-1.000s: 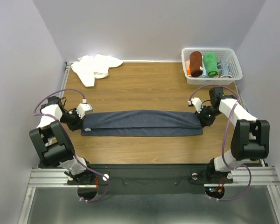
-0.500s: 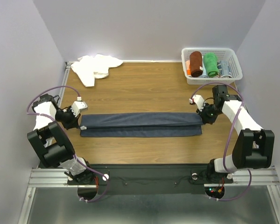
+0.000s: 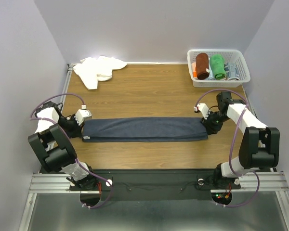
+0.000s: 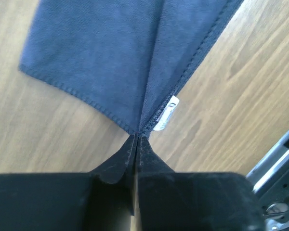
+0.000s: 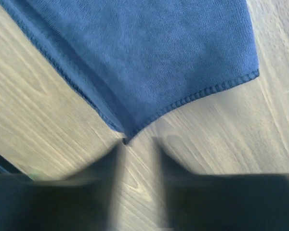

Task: Roll the towels
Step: Fold the towel

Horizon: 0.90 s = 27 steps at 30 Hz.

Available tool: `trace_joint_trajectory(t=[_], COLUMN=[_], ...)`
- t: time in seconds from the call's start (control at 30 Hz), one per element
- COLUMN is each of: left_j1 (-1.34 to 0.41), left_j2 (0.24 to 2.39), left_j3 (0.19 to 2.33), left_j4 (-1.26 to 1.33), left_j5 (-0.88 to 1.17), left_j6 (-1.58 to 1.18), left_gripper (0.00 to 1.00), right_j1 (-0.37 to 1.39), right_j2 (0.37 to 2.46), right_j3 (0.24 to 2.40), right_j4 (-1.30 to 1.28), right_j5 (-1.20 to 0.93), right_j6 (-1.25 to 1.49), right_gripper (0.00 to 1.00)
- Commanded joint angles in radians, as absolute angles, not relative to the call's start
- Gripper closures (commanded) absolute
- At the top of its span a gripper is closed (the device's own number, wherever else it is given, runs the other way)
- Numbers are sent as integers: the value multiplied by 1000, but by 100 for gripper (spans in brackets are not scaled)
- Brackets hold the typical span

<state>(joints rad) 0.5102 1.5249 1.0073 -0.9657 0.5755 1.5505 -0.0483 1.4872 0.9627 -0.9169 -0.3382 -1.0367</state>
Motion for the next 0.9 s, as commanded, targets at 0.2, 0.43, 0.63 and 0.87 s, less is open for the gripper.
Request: trace_joint_trajectory(t=[0.2, 0.43, 0.63, 0.87], left_j1=[514, 476, 385, 353], left_j2=[1470, 1489, 1519, 1633], left_j3=[1087, 1175, 1120, 1098], left_j4=[-1051, -832, -625, -537], left_j5=[564, 660, 589, 543], left_j6=[1553, 1234, 990, 858], left_gripper=[45, 47, 66, 72], right_j1=[-58, -58, -43, -20], right_j2=[1403, 1638, 1738, 1815], right_j3=[1133, 1327, 1365, 1275], right_j4=[-1037, -1016, -913, -790], right_j5=[-442, -477, -433, -310], right_j6=[-1025, -795, -655, -598], right_gripper=[32, 58, 80, 81])
